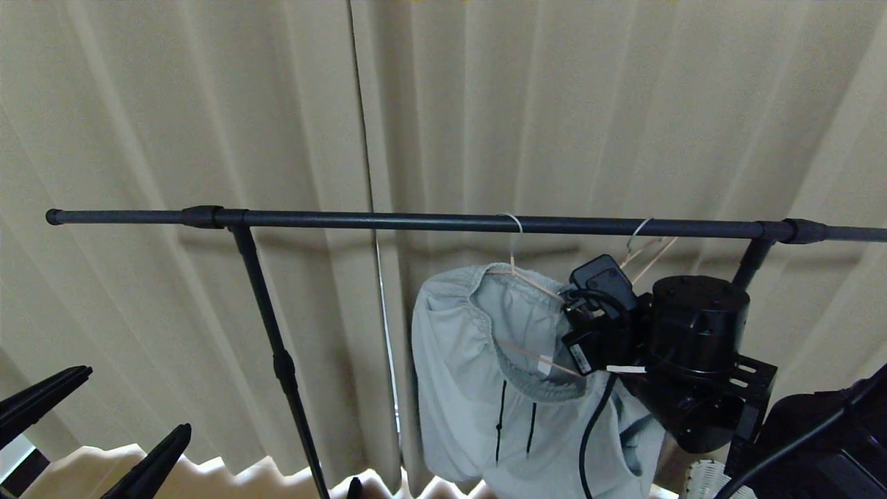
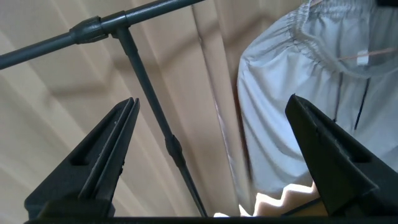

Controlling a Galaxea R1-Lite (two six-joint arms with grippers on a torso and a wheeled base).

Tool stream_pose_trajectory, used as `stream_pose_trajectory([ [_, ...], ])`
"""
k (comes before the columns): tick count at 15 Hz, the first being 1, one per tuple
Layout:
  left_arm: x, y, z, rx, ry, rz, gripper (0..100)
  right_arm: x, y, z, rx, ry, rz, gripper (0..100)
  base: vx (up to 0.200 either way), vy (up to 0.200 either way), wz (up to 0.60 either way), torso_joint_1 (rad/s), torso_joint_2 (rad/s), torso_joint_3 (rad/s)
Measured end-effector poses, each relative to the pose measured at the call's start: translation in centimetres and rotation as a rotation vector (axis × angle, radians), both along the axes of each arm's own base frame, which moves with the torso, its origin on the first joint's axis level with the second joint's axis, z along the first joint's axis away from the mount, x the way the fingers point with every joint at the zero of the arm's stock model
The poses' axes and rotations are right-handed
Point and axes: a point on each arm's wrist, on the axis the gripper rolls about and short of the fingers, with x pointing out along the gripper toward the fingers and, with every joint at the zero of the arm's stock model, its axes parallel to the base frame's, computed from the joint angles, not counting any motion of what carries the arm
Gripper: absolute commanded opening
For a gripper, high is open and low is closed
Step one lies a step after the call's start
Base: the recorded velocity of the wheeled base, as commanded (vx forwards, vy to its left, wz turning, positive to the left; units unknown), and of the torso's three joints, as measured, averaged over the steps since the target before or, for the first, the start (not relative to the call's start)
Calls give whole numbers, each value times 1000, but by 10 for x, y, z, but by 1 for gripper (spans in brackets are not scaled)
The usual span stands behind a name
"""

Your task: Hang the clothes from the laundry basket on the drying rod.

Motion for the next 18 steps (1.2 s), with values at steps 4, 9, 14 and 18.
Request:
stream_pose_trajectory([
  [4,0,0,0,0,0,0,100,-7,0,-2,71,-30,176,100,0,0,0,0,0,0],
  [9,0,0,0,0,1,-2,100,-12,-1,-2,114,-64,249,100,0,0,0,0,0,0],
  [14,-1,1,0,-10,5,3,100,-36,-20,20,278,-166,246,100,0,0,0,0,0,0],
  [18,-4,3,1,-20,-19,30,100,-55,-60,40,338,-237,162,100,0,0,0,0,0,0],
])
